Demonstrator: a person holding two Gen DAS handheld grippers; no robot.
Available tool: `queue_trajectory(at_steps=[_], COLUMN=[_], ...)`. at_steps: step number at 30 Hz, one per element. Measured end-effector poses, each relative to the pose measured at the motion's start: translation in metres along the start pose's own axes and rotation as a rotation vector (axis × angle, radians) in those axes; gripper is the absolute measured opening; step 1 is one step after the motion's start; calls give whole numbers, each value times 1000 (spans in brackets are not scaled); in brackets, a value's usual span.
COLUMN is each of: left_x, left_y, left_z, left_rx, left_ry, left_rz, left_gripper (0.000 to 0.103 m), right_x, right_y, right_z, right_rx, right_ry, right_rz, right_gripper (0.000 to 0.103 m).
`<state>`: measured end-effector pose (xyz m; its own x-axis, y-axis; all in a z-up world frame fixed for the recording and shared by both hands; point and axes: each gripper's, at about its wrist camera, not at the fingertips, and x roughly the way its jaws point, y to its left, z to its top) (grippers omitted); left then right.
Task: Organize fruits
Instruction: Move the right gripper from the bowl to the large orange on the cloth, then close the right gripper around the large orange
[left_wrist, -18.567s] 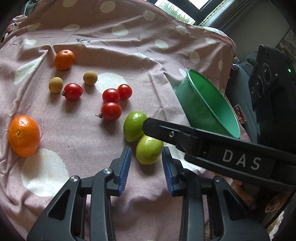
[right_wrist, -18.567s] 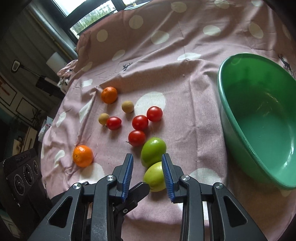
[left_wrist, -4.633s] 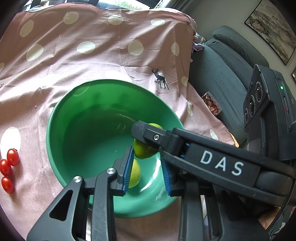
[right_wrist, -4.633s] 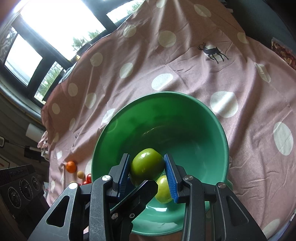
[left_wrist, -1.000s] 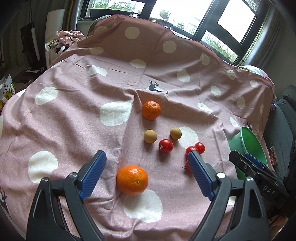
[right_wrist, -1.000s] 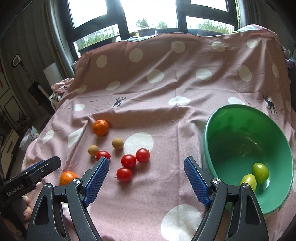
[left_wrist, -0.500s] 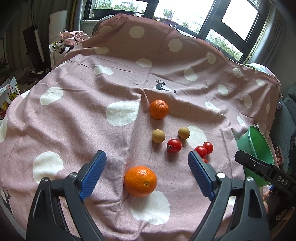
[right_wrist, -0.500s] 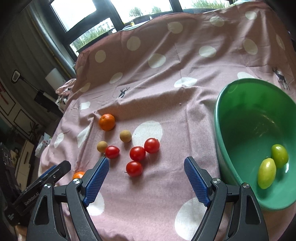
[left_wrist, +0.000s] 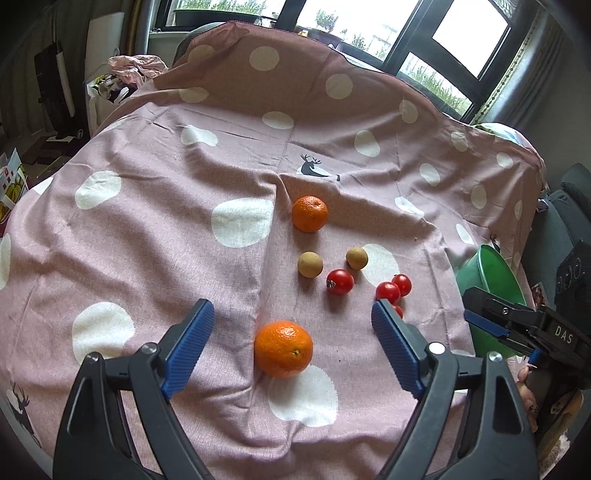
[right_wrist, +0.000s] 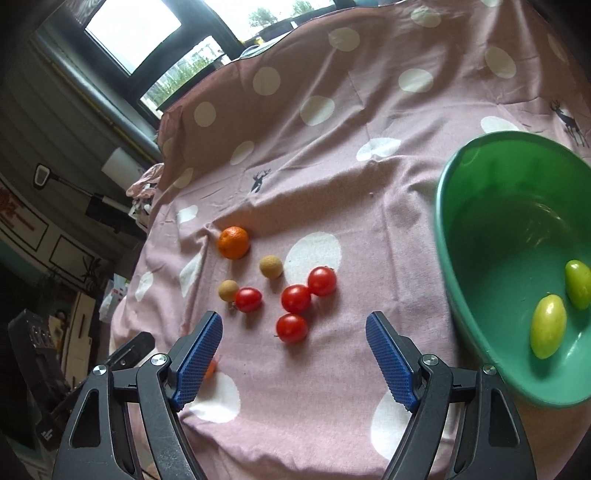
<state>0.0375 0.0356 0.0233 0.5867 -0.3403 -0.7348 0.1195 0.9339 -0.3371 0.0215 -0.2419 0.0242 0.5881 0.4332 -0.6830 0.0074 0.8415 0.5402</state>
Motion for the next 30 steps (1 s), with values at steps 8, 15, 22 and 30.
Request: queue_trajectory(at_steps=[8,15,22,30], left_x=[-4,-13,-11,-5], left_y=[34,36,30,21], left_z=[6,8,7,4], left_rx=[-143,-142,-117,-90], left_ry=[2,-30,-24,-8], left_rz=[15,9,12,11], left_gripper=[71,68,68,68], right_x=[64,108,108,74], right_y=[65,93,90,80], right_z=[-25,-44,-50,-44], right_rx=[-101,-145,-151,-202], right_ry=[180,270,244,182], right_rz=[139,148,138,60], right_gripper=[72,46,42,12])
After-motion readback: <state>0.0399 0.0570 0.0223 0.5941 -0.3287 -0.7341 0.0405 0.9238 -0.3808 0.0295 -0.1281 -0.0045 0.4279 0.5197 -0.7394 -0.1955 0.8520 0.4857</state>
